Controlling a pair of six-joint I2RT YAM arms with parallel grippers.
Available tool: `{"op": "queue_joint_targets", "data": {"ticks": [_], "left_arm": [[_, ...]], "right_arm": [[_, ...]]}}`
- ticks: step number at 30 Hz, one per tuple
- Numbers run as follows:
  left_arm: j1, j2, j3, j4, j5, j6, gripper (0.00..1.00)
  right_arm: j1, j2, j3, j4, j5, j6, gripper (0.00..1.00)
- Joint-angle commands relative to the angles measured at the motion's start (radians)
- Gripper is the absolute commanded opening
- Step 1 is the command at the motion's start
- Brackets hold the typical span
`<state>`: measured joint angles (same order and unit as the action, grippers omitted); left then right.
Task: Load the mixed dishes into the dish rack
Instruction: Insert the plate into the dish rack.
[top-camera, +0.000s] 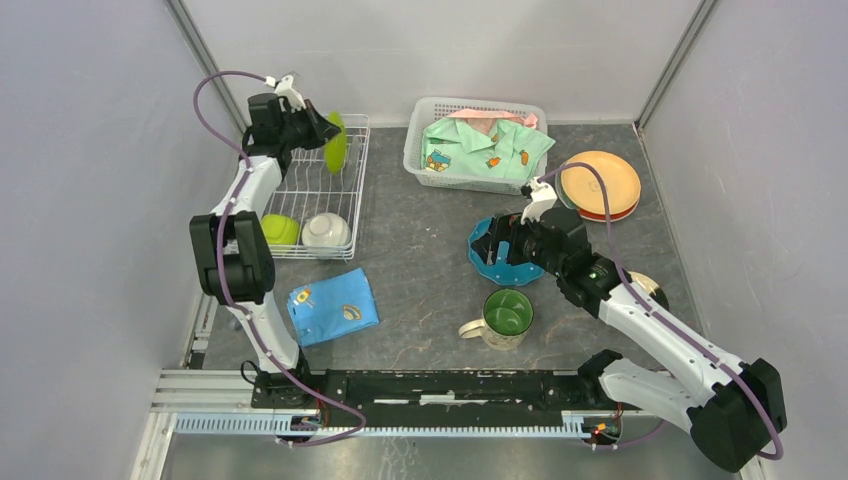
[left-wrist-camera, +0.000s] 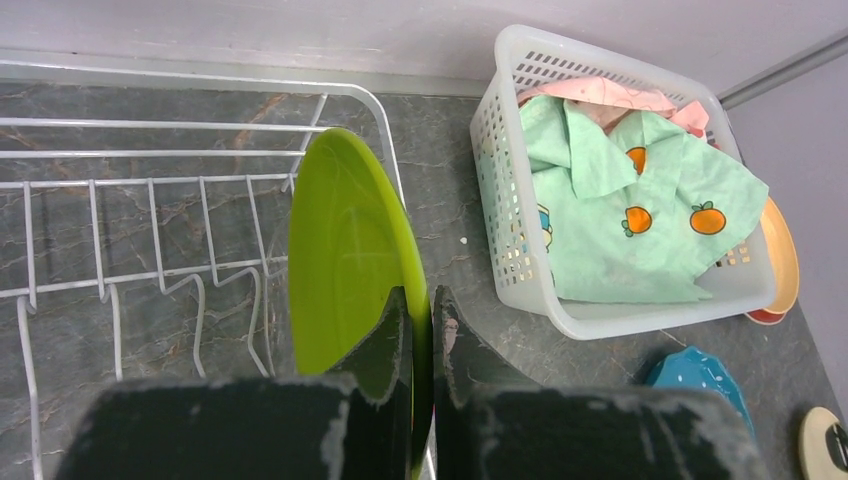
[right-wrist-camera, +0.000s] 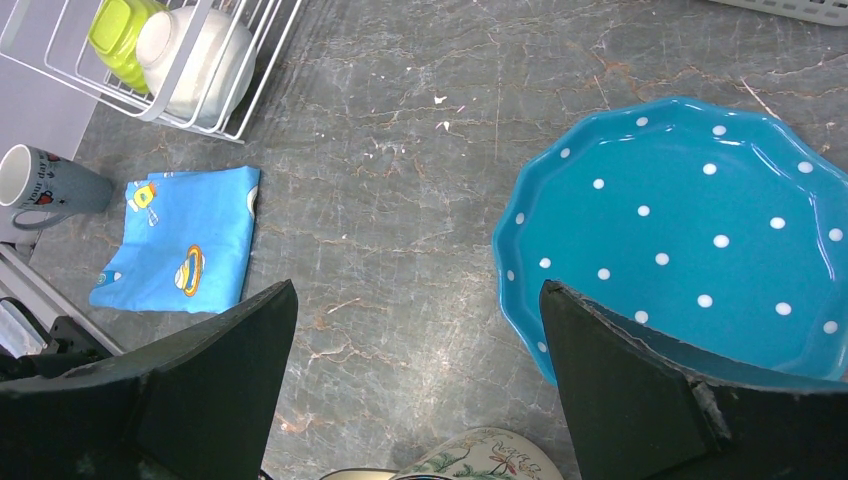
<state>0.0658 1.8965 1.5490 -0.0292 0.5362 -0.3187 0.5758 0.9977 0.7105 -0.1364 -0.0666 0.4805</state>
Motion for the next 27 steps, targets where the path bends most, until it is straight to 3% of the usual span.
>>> {"op": "queue_joint_targets", "data": {"ticks": [1,9,17,22,27], "left_arm": [[-0.015,-0.037,-0.008,-0.020,-0.030,0.005,0.04],[-0.047,0.016,-0.002,-0.103,-0.134,0.135,0.15],[-0.054,0.077,-0.002,-0.116,-0.154,0.155,0.30],[-0.055,0.078,0.003,-0.126,-0.175,0.152,0.33],[-0.055,0.047,0.022,-0.141,-0.181,0.144,0.51]], "right_arm": [[-0.001,-0.025,0.020,0.035,0.017,-0.019,0.98],[-0.002,-0.029,0.011,0.041,0.019,-0.027,0.98],[-0.001,-0.024,0.008,0.033,0.021,-0.056,0.98],[-0.002,-0.051,-0.013,0.019,0.078,-0.064,0.98],[-0.001,-0.081,-0.035,-0.001,0.154,-0.056,0.98]]}}
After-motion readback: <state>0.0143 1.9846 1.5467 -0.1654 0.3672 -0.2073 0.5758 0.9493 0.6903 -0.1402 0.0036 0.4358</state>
